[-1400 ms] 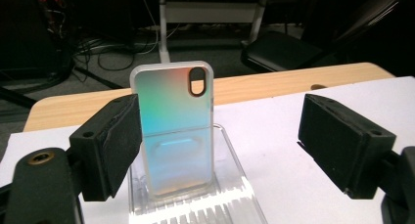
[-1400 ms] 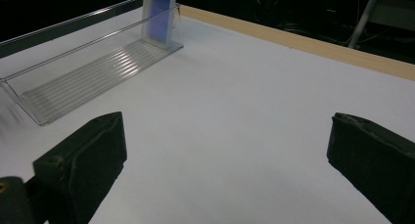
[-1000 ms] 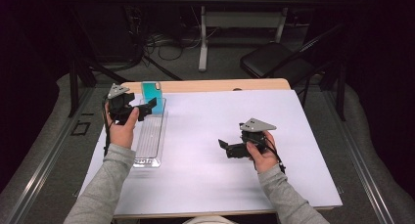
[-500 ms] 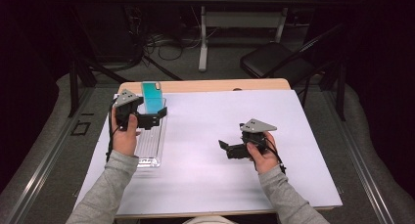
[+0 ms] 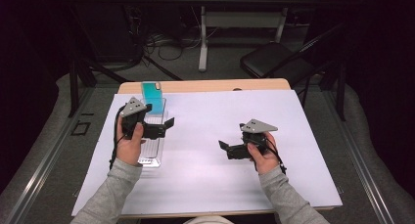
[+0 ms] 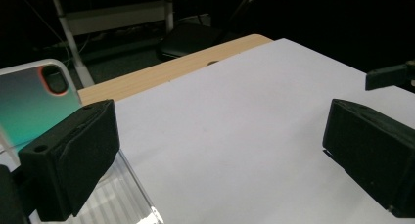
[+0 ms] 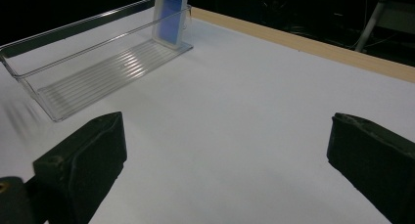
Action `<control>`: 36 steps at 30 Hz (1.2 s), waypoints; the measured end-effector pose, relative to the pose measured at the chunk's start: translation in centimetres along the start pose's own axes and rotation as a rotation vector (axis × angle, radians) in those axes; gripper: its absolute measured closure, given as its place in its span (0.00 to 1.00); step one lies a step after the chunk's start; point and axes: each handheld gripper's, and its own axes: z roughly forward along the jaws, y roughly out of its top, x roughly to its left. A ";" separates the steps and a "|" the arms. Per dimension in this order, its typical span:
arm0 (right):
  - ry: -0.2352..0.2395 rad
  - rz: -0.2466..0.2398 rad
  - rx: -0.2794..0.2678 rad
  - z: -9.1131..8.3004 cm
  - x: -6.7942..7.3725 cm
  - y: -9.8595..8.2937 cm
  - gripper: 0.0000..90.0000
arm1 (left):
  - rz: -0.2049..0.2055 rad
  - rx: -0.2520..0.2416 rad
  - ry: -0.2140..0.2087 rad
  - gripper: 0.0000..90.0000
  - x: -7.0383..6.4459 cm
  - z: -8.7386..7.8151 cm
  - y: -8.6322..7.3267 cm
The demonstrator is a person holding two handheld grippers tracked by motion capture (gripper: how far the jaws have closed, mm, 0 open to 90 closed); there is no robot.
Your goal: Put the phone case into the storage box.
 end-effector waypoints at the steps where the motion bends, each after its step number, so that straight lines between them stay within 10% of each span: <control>1: -0.001 0.002 -0.004 0.0 0.0 0.0 0.01 | 0.003 0.002 -0.004 0.00 -0.1 0.0 -0.1; 22: -0.003 -0.003 -0.011 -0.6 0.2 0.3 0.01 | 0.008 -0.020 -0.014 0.00 -0.8 -0.8 -1.2; 36: -0.021 -0.031 -0.033 -4.2 0.5 0.3 0.01 | 0.028 -0.031 -0.034 0.01 -0.8 -3.1 -2.9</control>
